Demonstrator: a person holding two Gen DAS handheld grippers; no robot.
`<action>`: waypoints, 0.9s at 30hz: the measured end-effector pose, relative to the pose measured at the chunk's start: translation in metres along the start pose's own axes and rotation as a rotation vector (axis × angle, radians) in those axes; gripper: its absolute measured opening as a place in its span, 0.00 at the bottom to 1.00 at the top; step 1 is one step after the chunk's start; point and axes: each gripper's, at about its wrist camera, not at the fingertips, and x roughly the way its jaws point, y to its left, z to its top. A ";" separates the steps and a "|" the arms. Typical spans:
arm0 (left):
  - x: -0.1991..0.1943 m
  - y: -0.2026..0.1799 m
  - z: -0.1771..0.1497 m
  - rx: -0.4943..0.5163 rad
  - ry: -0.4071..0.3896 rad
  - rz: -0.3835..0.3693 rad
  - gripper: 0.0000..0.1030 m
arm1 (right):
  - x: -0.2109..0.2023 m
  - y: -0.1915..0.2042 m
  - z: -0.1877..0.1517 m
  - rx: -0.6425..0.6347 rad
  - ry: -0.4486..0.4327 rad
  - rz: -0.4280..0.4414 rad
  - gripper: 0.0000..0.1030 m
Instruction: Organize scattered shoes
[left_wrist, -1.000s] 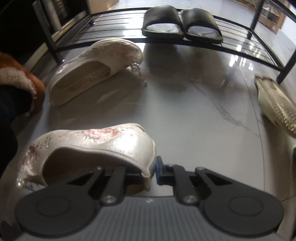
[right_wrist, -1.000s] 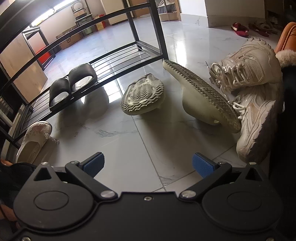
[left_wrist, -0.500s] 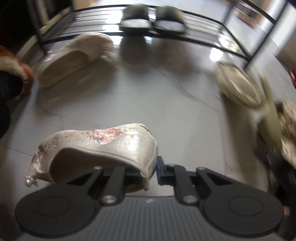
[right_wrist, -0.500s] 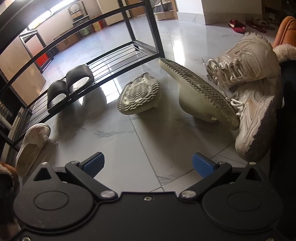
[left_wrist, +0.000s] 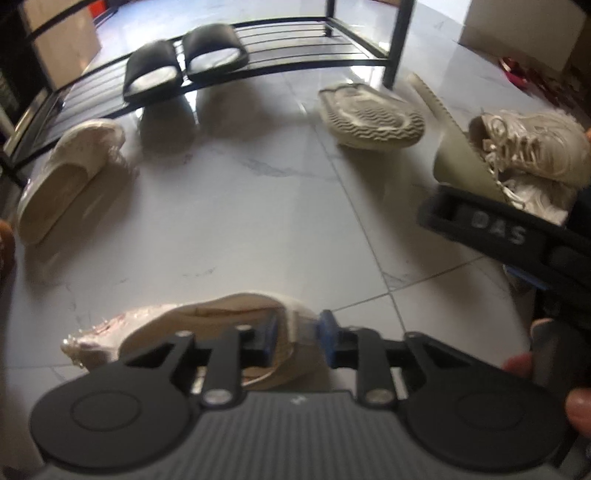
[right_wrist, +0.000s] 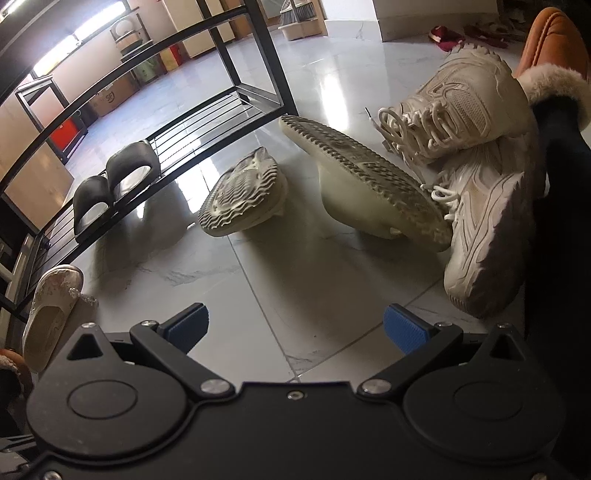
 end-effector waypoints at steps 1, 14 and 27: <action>-0.001 0.002 0.000 -0.009 -0.003 0.013 0.60 | 0.001 0.000 0.000 0.002 0.003 0.002 1.00; -0.037 0.037 0.005 0.069 -0.213 0.143 0.94 | -0.004 0.011 -0.001 0.016 0.081 0.182 1.00; -0.041 0.174 -0.012 -0.348 -0.191 0.091 0.97 | 0.004 0.039 -0.017 0.149 0.333 0.285 1.00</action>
